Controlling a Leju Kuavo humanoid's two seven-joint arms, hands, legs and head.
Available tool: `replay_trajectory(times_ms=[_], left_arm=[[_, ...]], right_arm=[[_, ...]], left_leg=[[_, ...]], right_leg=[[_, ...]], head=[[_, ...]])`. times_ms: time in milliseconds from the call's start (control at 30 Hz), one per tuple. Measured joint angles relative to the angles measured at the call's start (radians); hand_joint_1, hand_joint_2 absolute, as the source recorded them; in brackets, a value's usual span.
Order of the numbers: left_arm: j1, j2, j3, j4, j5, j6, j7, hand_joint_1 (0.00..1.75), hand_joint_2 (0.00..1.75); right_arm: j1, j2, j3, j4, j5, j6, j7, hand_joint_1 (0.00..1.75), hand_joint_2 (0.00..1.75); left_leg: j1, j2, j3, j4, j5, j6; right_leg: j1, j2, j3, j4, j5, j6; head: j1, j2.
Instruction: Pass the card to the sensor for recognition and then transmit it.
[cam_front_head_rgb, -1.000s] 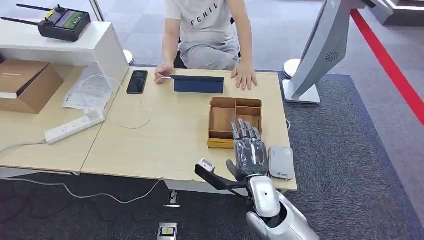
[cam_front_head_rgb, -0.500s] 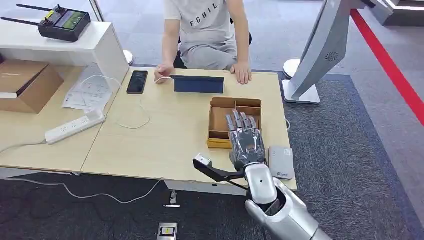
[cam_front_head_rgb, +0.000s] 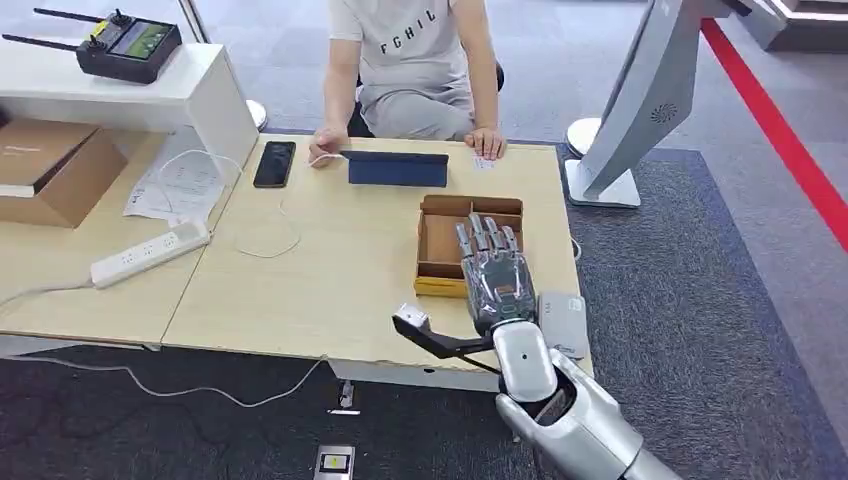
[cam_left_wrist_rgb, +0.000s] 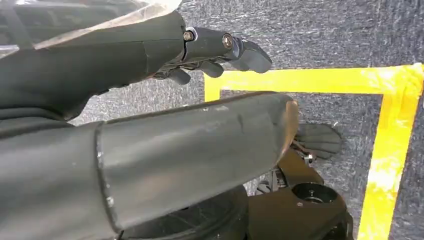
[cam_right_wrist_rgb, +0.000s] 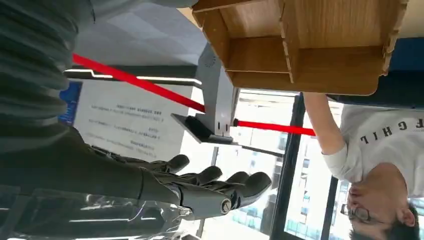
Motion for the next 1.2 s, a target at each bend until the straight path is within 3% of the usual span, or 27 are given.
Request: replay_trajectory(times_ms=[800,1200], left_arm=[[0.001,0.000,0.001,0.000,0.002,0.008,0.024,0.00,0.00],[0.001,-0.003,0.006,0.000,0.014,0.026,0.029,0.00,0.00]], right_arm=[[-0.033,0.021,0.023,0.159,-0.045,-0.036,-0.021,0.00,1.75],[-0.073,0.070,0.048,0.265,-0.123,-0.086,-0.046,0.00,1.75]], left_leg=[[0.000,0.000,0.000,0.000,0.000,0.000],[0.000,0.000,0.000,0.000,0.000,0.000]], right_leg=[[0.000,0.000,0.000,0.000,0.000,0.000],[0.000,0.000,0.000,0.000,0.000,0.000]], head=[[0.000,0.000],[0.000,0.000]])
